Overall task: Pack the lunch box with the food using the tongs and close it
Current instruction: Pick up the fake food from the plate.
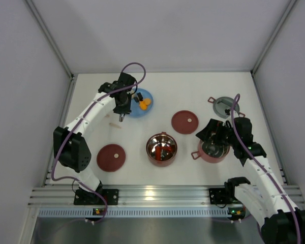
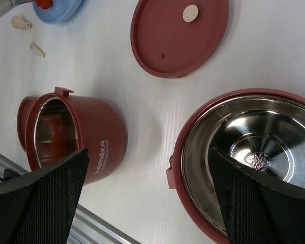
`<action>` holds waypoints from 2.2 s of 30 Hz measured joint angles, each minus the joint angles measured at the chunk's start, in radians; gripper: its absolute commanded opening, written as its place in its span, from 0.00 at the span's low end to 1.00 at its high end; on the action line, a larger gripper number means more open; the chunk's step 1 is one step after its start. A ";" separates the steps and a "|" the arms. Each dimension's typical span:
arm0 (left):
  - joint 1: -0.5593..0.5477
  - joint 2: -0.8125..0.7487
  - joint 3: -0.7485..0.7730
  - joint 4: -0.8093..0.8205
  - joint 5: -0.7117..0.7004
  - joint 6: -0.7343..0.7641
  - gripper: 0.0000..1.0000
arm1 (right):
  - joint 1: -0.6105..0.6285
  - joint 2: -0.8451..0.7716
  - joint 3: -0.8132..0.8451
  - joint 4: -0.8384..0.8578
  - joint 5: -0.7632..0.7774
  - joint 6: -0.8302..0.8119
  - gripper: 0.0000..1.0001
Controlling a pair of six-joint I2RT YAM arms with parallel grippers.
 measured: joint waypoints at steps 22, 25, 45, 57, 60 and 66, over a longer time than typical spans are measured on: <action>0.000 -0.025 -0.008 -0.001 -0.013 0.000 0.02 | 0.000 0.000 0.000 0.000 0.000 0.000 0.99; 0.000 -0.035 0.002 -0.001 -0.013 0.000 0.00 | 0.000 0.000 0.000 0.000 0.000 0.000 0.99; -0.026 -0.146 0.035 0.001 0.097 0.008 0.00 | 0.000 0.000 0.000 0.000 0.000 0.000 0.99; -0.108 -0.316 0.029 -0.037 0.296 0.041 0.00 | 0.000 0.001 0.000 -0.001 0.001 0.000 0.99; -0.142 -0.345 0.009 -0.064 0.333 0.044 0.00 | 0.000 0.002 0.000 -0.001 0.001 0.000 1.00; -0.197 -0.422 -0.029 -0.121 0.388 0.025 0.00 | 0.000 0.002 0.000 -0.001 0.001 0.000 1.00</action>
